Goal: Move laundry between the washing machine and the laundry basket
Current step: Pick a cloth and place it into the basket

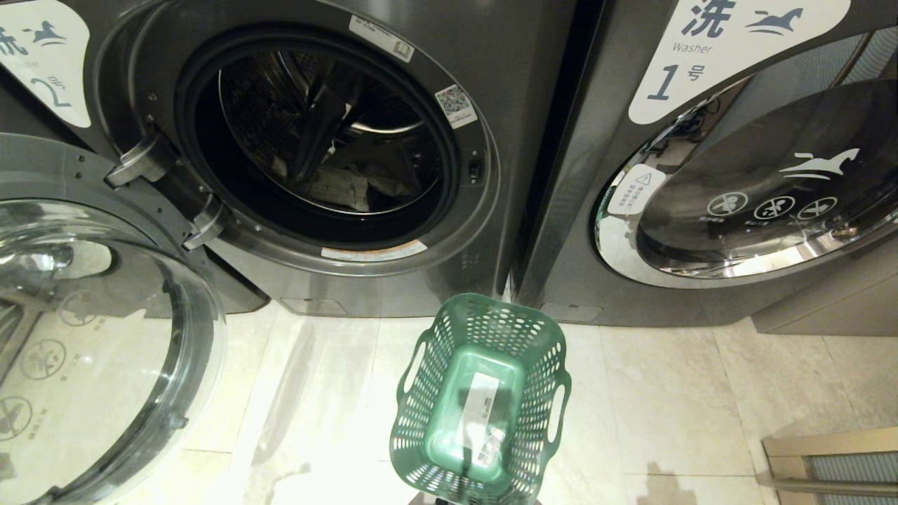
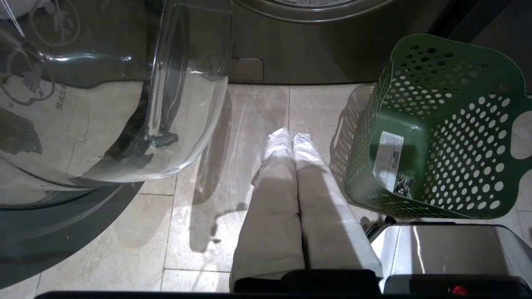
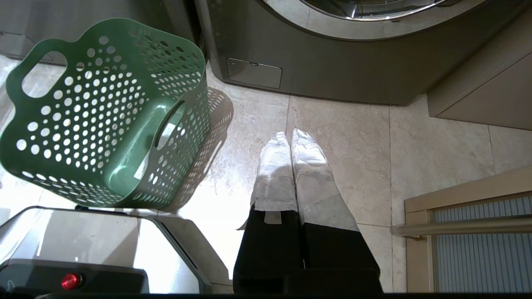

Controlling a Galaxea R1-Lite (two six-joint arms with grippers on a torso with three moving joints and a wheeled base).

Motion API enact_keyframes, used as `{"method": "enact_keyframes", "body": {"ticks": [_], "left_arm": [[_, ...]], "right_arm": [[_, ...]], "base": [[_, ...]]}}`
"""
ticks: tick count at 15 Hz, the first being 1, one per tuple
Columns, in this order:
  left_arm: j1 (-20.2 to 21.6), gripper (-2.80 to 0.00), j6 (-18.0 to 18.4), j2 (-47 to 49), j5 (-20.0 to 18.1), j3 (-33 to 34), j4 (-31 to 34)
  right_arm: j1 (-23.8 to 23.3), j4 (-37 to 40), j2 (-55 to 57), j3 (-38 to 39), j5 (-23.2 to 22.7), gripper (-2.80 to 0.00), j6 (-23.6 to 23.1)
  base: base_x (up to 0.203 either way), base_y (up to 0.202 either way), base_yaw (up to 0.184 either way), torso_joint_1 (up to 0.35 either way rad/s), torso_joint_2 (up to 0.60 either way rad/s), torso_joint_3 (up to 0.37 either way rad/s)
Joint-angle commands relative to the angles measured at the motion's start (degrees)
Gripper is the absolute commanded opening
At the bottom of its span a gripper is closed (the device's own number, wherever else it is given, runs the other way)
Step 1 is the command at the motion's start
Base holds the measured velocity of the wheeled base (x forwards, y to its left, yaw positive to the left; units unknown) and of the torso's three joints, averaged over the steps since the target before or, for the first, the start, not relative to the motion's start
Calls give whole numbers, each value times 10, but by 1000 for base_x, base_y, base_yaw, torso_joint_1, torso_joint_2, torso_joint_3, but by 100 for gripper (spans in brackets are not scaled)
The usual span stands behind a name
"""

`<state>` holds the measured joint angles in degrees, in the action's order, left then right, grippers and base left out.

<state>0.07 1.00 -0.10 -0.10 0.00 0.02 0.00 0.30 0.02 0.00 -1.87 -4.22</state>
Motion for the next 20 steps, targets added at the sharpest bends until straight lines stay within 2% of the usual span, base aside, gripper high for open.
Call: {"method": "enact_keyframes", "body": {"ticks": [1, 14, 20], "left_arm": [[0, -280, -1, 1, 0, 1, 0], [0, -280, 1, 1, 0, 1, 0], [0, -280, 1, 1, 0, 1, 0]], "right_arm": [[0, 0, 0, 0, -1, -280, 0], [0, 1, 1, 0, -1, -280, -4], [0, 1, 1, 0, 0, -280, -3]], "base": [[0, 0, 0, 0, 0, 0], [0, 0, 0, 0, 0, 0], [-1, -4, 149, 4, 3, 2]]}}
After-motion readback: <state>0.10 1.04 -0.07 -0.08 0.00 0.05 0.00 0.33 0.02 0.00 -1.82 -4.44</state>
